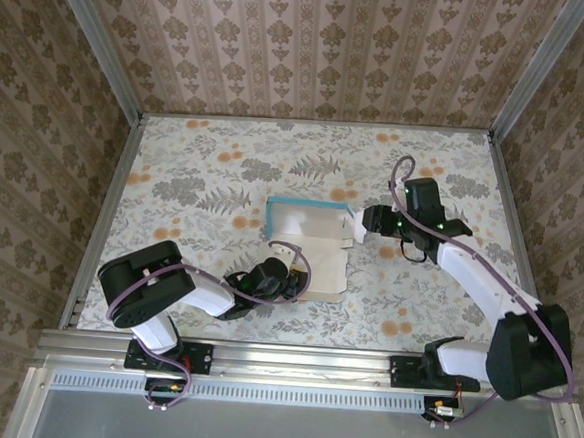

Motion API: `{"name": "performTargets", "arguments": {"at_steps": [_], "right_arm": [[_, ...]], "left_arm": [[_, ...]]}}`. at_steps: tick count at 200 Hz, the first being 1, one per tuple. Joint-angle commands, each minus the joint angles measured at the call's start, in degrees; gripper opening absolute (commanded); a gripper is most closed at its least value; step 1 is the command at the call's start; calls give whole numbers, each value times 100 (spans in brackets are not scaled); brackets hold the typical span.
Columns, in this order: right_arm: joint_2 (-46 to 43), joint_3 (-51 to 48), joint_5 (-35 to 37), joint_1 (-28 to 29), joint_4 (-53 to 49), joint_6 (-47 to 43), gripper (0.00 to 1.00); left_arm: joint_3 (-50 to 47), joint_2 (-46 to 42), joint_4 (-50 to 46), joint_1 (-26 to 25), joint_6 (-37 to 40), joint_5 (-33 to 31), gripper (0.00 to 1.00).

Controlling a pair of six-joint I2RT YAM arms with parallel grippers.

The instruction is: Fold the paper box

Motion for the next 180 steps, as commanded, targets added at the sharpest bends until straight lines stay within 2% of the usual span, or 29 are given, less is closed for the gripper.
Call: {"name": "performTargets", "arguments": {"at_steps": [1, 64, 95, 113, 136, 180], "right_arm": [[329, 346, -241, -27, -128, -522, 50], [963, 644, -586, -124, -152, -745, 50], [617, 176, -366, -130, 6, -216, 50], [105, -158, -270, -123, 228, 228, 52], [-205, -641, -454, -106, 642, 730, 52], [-626, -1140, -160, 340, 832, 1109, 56]], "left_arm": [[-59, 71, -345, -95, 72, -3, 25], [-11, 88, -447, -126, 137, -47, 25], [-5, 102, -401, -132, 98, -82, 25], [0, 114, -368, -139, 68, -58, 25], [-117, 76, -184, -148, -32, -157, 25], [-163, 18, -80, -157, -75, -169, 25]]}}
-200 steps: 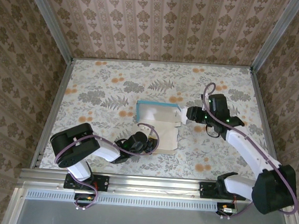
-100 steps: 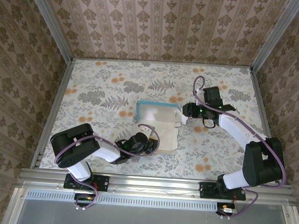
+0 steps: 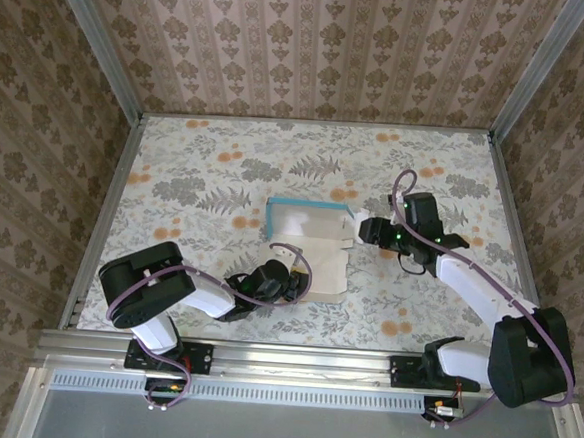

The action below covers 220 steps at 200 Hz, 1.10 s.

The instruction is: Fold the paper box

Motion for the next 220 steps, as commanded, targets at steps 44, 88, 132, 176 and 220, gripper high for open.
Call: {"name": "performTargets", "arguments": {"at_steps": [44, 88, 132, 176, 220], "right_arm": [[-808, -1054, 454, 634, 905, 1172, 57], [-608, -1477, 507, 839, 1523, 1710, 59], [-353, -1583, 401, 928, 1990, 2008, 67], [98, -1587, 285, 1087, 2564, 2206, 78], [580, -1578, 539, 1237, 3237, 2302, 78]], "left_arm": [[-115, -100, -233, -55, -84, -48, 25], [0, -98, -383, -37, -114, -11, 27], [28, -419, -812, -28, -117, 0, 31], [94, -499, -1005, -20, -55, 40, 33], [48, -178, -647, -20, -136, 129, 33]]}}
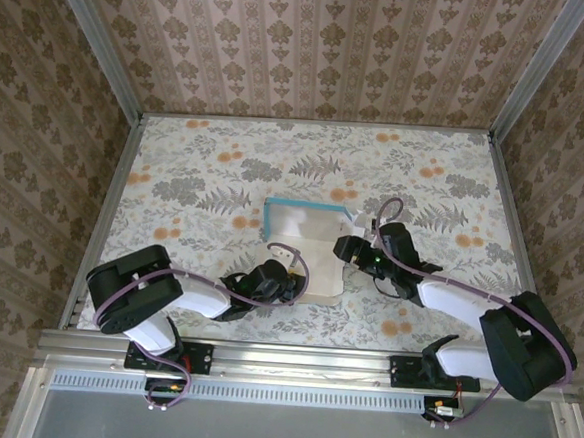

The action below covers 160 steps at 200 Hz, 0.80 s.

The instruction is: Fold the paper box

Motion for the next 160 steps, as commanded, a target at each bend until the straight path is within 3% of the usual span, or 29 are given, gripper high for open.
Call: {"name": "performTargets", "arguments": {"at_steps": [1, 108, 160], "right_arm": [[240, -60, 214, 83, 568, 125, 78], [1018, 76, 1146, 146, 1103, 428, 76], [1410, 277, 1083, 203, 1431, 464, 72]], "left_arm": [[53, 206, 39, -26, -135, 97, 33], [-141, 292, 345, -43, -260, 77, 33], [-141, 361, 398, -68, -270, 77, 32]]}}
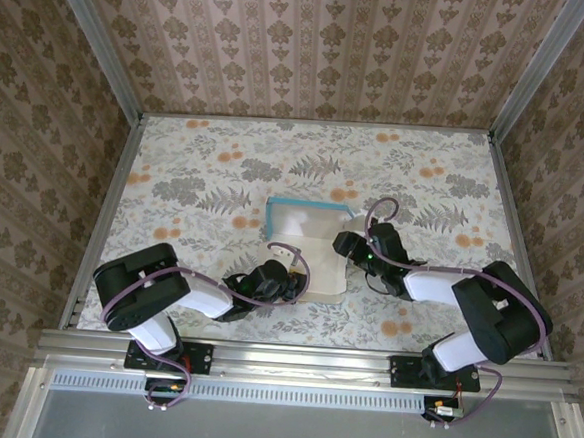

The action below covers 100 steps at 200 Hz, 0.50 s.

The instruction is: Fold the paper box

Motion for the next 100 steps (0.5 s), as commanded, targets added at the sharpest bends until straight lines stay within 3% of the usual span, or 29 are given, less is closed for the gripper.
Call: {"name": "performTargets", "arguments": {"at_steps": [1, 100], "right_arm": [[260, 214, 91, 81, 361, 121, 72], [519, 436, 371, 356, 648, -231, 62]], "left_arm": [[-124, 144, -74, -67, -139, 68, 32], [-111, 193, -39, -85, -139, 86, 32]]}}
